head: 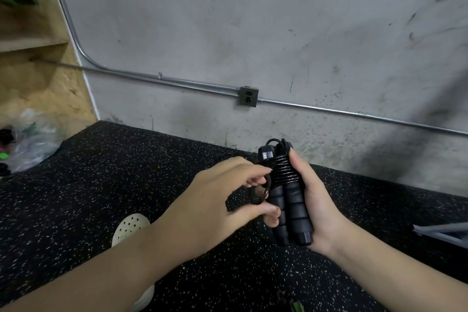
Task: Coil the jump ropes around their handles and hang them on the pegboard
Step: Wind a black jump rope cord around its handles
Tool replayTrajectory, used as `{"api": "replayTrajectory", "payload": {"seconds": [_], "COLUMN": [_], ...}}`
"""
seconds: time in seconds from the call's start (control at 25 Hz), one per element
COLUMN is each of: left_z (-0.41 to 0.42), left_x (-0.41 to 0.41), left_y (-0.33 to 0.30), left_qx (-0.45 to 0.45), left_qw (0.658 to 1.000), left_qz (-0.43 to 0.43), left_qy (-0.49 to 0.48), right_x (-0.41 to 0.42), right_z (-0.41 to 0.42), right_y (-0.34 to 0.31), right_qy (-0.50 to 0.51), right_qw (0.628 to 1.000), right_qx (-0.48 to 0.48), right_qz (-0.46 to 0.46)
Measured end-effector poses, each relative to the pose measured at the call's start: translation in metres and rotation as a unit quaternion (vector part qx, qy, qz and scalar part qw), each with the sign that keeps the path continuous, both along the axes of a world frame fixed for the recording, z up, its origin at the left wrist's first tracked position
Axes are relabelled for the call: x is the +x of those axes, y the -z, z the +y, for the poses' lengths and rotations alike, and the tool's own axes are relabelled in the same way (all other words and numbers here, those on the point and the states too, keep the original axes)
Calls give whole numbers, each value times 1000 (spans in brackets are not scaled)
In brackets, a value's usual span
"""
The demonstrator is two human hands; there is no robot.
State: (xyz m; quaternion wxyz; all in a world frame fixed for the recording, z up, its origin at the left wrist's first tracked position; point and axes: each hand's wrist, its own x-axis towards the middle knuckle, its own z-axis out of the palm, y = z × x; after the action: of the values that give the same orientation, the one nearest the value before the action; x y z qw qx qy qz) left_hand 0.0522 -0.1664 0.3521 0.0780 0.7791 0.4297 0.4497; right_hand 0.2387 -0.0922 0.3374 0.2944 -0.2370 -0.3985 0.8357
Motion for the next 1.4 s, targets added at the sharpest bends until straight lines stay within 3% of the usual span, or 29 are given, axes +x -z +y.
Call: {"api": "replayTrajectory", "payload": {"seconds": [0.12, 0.4, 0.6, 0.76, 0.84, 1.16, 1.4], "left_z": [3, 10, 14, 20, 18, 14, 5], "left_x": [-1, 12, 23, 9, 10, 12, 16], "left_y": [-3, -15, -20, -13, -11, -15, -19], "left_qx": [20, -63, -81, -58, -52, -42, -46], "left_qw": [999, 951, 953, 988, 991, 982, 976], "left_qz": [-39, -303, -288, -121, -87, -152, -170], "left_qy": [-4, 11, -52, -73, -82, -108, -131], "right_x": [-1, -11, -16, -19, -21, -22, -18], "right_z": [-5, -15, -12, -7, -5, -7, -10], "right_y": [1, -1, -7, -7, -5, 1, 2], "right_qy": [-30, -92, -54, -6, 25, 104, 129], "right_qw": [999, 996, 998, 999, 995, 968, 927], "right_qx": [16, 3, 10, 47, 91, 225, 347], "right_qz": [-12, 4, 22, 12, -9, -28, -59]}}
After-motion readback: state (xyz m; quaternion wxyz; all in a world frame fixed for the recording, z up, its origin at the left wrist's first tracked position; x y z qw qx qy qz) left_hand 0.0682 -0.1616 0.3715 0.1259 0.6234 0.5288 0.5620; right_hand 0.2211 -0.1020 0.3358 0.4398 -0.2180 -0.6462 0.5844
